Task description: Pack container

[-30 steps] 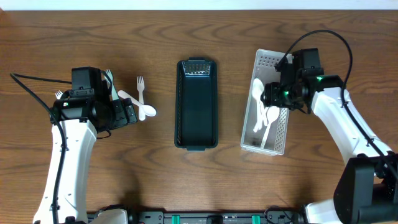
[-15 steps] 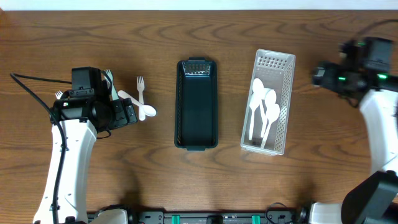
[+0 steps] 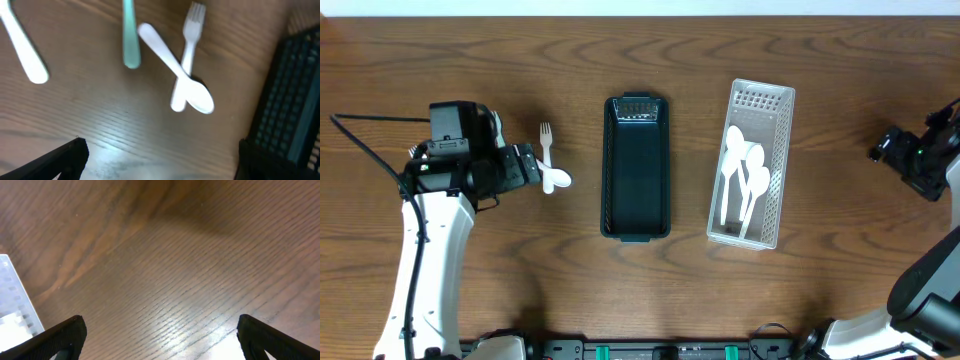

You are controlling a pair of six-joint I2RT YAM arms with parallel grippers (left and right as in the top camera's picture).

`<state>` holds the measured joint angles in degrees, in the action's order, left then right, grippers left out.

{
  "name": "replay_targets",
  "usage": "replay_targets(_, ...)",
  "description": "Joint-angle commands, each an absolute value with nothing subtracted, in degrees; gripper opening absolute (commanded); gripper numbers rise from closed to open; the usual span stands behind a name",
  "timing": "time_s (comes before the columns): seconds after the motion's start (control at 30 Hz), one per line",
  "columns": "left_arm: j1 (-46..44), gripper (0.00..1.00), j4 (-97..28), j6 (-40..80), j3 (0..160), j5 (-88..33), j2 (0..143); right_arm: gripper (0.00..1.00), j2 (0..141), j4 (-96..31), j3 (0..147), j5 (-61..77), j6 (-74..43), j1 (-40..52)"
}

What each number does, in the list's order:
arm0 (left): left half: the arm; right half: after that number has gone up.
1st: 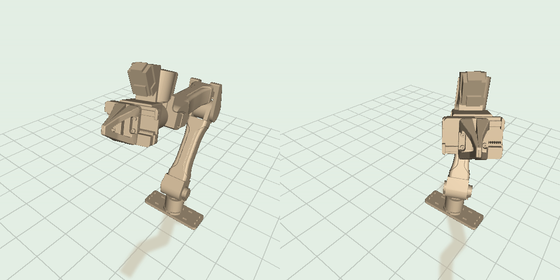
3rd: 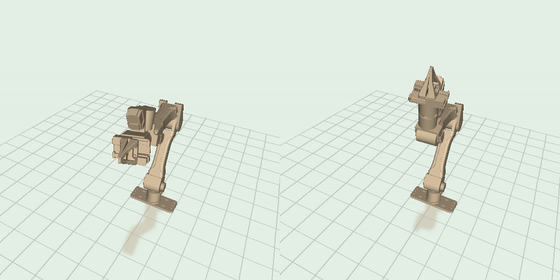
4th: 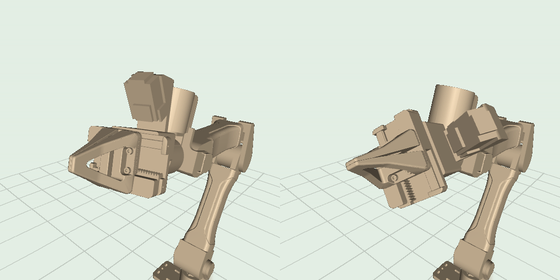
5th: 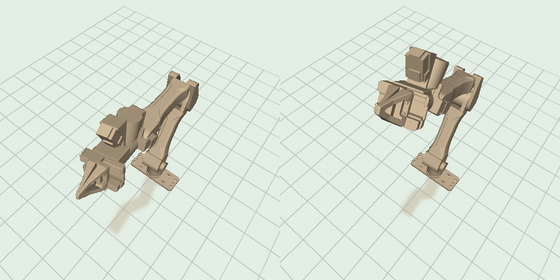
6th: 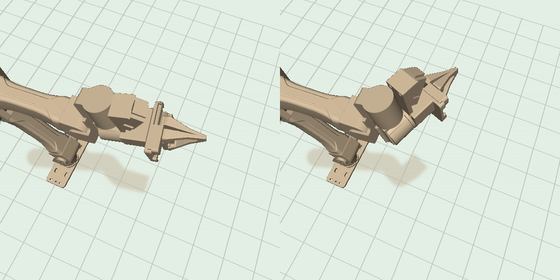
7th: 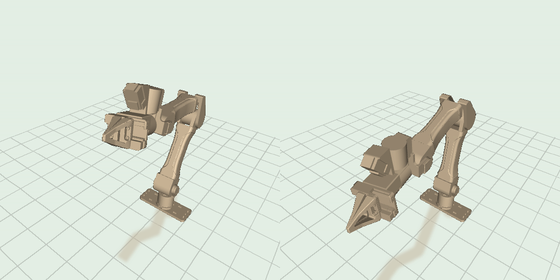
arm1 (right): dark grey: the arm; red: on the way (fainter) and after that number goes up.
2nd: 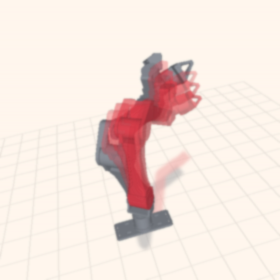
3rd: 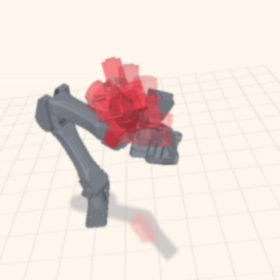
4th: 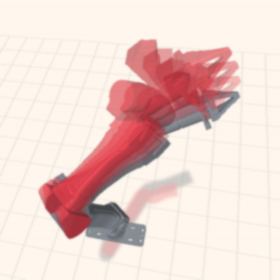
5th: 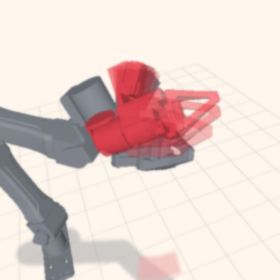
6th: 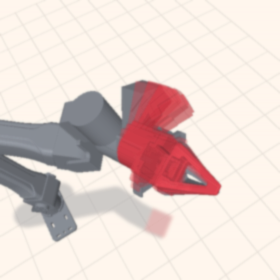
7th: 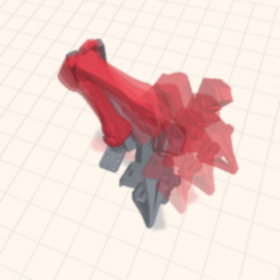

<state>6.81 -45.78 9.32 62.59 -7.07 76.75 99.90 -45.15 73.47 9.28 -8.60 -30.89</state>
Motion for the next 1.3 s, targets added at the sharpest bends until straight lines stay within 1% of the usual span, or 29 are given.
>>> replay_targets(0.0,11.57,1.0,-46.19,14.39,64.97,-3.6,78.11,0.99,100.01,-45.08,73.76,9.72,-9.43,-31.05)
replay_targets(0.07,17.1,0.98,-47.44,16.29,66.67,-4.82,79.83,0.99,100.01,-45.21,73.76,9.69,-9.41,-31.05)
replay_targets(0.2,27.44,0.97,-50.22,16.08,70.76,-5.61,85.27,0.99,100.01,-45.21,73.76,9.69,-9.41,-31.05)
replay_targets(0.33,33.5,0.96,-49.47,13.98,72.14,-5.58,91.59,0.99,100.01,-45.21,73.76,9.69,-9.41,-31.05)
replay_targets(0.43,35.05,0.96,-47.13,13.74,72.14,-5.63,97.08,0.99,100.01,-45.21,73.76,9.67,-9.39,-31.07)
replay_targets(0.53,34.74,0.89,-43.81,10.35,72.14,-7.07,102.43,0.99,100.01,-45.63,73.76,9.67,-9.41,-31.05)
replay_targets(0.63,34.59,0.88,-41.41,7.55,72.14,-6.81,106.45,0.99,100.01,-46.78,73.76,9.69,-9.43,-31.05)
replay_targets(0.8,34.68,0.88,-36.88,7.49,72.14,-6.42,110.3,0.99,100.01,-50.06,73.76,9.69,-9.41,-31.05)
replay_targets(0.83,34.63,0.86,-36.01,7.49,72.14,-6.42,110.85,0.99,100.01,-50.72,73.76,9.69,-9.41,-31.05)
replay_targets(0.93,34.61,0.71,-34.33,6.33,72.14,-6.42,112.33,0.99,100.01,-51.86,73.76,9.67,-9.41,-31.05)
replay_targets(0.97,34.61,0.68,-34.11,5.54,72.14,-6.42,112.77,0.99,100.01,-52.1,73.76,9.67,-9.41,-31.05)
replay_targets(1.17,34.63,0.52,-33.76,4.47,72.14,-6.39,115.39,0.99,100.01,-53.36,73.76,9.74,-9.43,-31.05)
replay_targets(1.23,34.63,0.49,-33.69,4.01,72.12,-6.39,116.14,0.99,100.01,-53.58,73.76,10.13,-9.87,-31.05)
replay_targets(1.27,34.63,0.45,-33.69,3.44,72.12,-6.39,116.22,0.99,100.01,-53.63,73.76,10.26,-10.07,-31.05)
